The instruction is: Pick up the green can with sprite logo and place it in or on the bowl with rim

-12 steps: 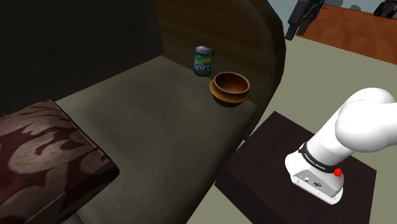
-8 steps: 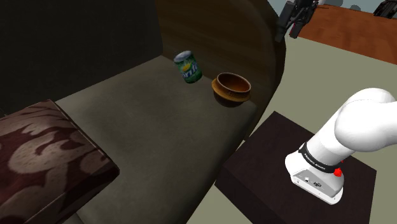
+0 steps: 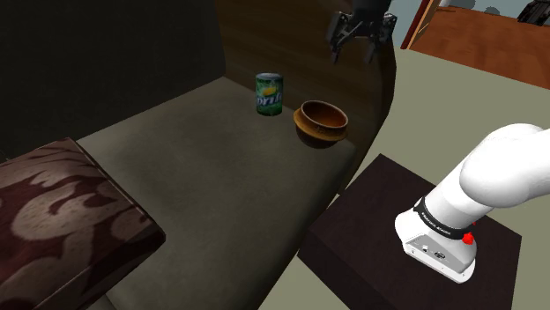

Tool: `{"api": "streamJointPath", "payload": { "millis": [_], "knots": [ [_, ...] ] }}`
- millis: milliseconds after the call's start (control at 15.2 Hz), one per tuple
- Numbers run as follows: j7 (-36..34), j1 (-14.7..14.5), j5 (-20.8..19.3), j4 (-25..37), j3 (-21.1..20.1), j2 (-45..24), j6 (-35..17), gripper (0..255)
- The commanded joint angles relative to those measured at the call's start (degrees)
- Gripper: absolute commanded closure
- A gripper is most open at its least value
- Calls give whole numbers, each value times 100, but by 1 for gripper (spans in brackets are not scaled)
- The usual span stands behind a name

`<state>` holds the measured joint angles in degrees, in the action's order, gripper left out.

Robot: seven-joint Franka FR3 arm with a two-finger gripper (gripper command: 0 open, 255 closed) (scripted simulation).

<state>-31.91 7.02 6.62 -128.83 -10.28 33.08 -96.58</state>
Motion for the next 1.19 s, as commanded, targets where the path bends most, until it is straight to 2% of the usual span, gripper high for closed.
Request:
{"api": "streamJointPath", "payload": {
  "millis": [0,264,594,1122],
  "knots": [
    [-734,127,64,232,-271,-412,-207,0],
    [-2064,394,10,761,-695,-1275,-559,0],
    [-3723,654,-305,1593,-1050,-2433,-850,0],
    [-6156,753,-1025,3214,-1097,-4275,-913,0]
  ]
}}
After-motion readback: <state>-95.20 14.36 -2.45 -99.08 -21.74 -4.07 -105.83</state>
